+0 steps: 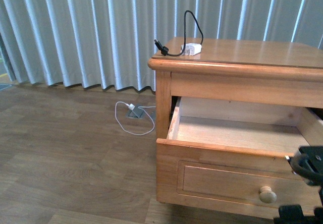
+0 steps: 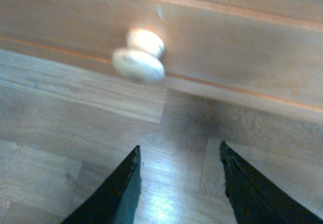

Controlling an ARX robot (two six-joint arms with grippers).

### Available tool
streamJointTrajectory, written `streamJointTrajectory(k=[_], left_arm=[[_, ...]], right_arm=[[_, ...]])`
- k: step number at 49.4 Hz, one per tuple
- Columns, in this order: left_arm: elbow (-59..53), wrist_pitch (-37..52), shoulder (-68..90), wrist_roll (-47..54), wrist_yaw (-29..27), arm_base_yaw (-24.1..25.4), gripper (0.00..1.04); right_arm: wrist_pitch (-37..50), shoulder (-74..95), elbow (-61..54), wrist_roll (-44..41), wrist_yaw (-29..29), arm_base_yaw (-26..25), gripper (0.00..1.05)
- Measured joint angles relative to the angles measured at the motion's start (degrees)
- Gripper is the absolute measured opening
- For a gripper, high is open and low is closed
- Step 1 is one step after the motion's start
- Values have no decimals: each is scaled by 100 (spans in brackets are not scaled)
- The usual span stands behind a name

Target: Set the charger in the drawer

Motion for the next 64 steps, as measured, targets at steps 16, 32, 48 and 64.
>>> streamJointTrajectory(k=[16, 32, 48, 64], left_arm=[[0, 0, 0, 0, 0, 0, 99], [0, 0, 0, 0, 0, 0, 99], [0, 0, 0, 0, 0, 0, 99], [0, 0, 0, 0, 0, 0, 99]], right_arm=[[-1679, -3143, -363, 26, -778, -387, 95], [-3823, -6238, -413, -404, -2096, -1248, 96], [-4924, -7696, -584, -590, -3386, -2527, 96], [-2922, -9130, -1727, -586, -94, -1228, 56]])
